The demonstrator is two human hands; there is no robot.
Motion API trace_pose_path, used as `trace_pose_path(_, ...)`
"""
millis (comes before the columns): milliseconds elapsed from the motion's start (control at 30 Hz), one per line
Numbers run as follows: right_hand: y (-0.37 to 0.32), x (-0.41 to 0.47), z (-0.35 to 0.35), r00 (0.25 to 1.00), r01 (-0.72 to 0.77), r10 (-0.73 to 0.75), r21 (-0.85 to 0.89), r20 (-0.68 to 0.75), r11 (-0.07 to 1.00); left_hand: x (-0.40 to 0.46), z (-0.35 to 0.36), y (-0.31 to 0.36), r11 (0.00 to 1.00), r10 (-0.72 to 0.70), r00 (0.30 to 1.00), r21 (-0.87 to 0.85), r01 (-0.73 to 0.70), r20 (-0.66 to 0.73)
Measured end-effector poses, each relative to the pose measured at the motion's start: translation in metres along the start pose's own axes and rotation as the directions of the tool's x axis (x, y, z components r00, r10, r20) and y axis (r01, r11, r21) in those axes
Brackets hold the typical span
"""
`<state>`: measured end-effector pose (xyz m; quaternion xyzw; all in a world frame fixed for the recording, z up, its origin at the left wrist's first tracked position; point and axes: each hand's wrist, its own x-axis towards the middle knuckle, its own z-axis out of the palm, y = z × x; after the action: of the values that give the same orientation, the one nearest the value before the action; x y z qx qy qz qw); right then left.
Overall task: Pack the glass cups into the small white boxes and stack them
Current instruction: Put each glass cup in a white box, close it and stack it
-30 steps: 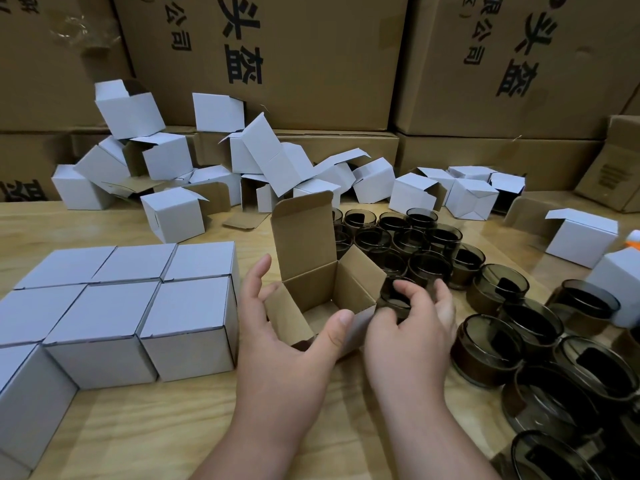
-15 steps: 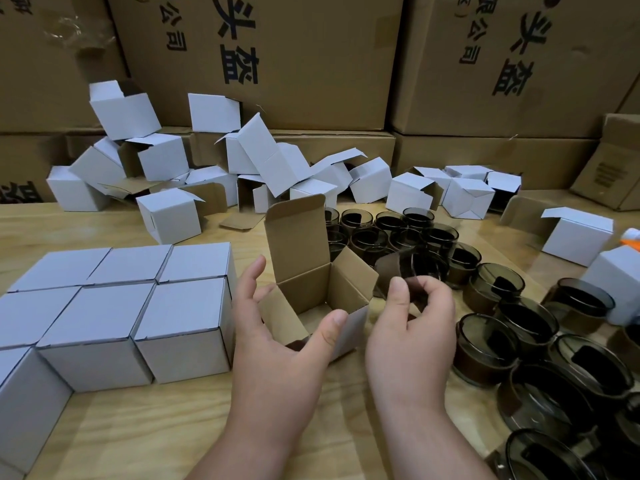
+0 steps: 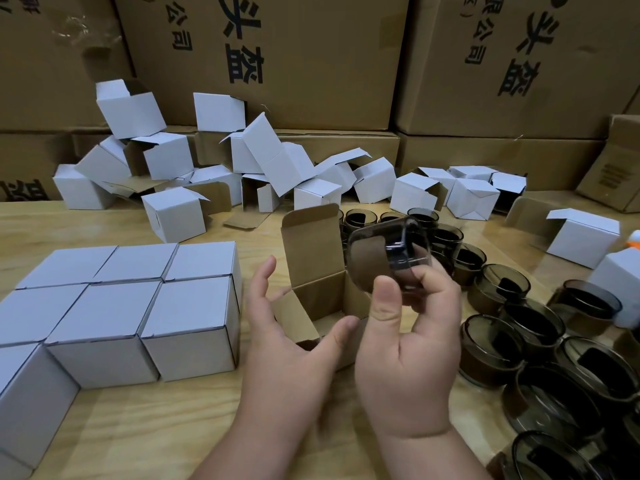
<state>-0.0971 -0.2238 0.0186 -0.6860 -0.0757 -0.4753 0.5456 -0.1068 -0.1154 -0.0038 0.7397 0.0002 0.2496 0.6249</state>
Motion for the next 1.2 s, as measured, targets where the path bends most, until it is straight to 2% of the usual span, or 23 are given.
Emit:
trace_pose_path(100, -0.006, -0.004, 0.001, 0.993, 0.064, -0.070, 0.069, 0.095, 0.996, 0.002, 0.000, -0.002, 0.998, -0.030, 0.999, -0.058, 0.032, 0.032)
trace_pose_path(200, -0.010, -0.008, 0.005, 0.981, 0.074, -0.091, 0.103, 0.172, 0.992, 0.002, 0.000, -0.006, 0.998, 0.003, 0.999, -0.070, 0.000, 0.053)
trace_pose_path(300, -0.012, -0.010, 0.006, 0.982, -0.005, -0.014, 0.099, 0.190, 0.995, 0.002, -0.001, -0.008, 0.996, 0.014, 0.997, -0.090, -0.008, 0.074)
trace_pose_path(400, -0.011, -0.007, 0.004, 0.987, -0.093, 0.081, 0.076, 0.140, 0.993, 0.000, 0.001, -0.006, 0.989, 0.016, 0.996, -0.146, -0.003, 0.088)
trace_pose_path(600, -0.011, -0.002, 0.001, 0.980, -0.164, 0.153, 0.087, 0.124, 0.983, -0.005, -0.002, 0.003, 0.978, 0.199, 0.974, 0.046, -0.205, 0.106)
trace_pose_path(767, -0.011, 0.004, -0.004, 0.961, -0.190, 0.172, 0.064, 0.219, 0.980, -0.002, -0.005, 0.008, 0.971, 0.216, 0.970, 0.077, -0.225, 0.106)
trace_pose_path(933, -0.015, 0.006, -0.007, 0.905, -0.308, 0.237, 0.158, 0.354, 0.938, -0.002, -0.005, 0.007, 0.970, 0.231, 0.969, 0.059, -0.236, 0.089)
trace_pose_path(1200, -0.021, 0.004, -0.005, 0.950, -0.227, 0.164, 0.223, 0.266, 0.948, -0.002, -0.006, 0.011, 0.957, 0.266, 0.954, 0.078, -0.278, 0.140)
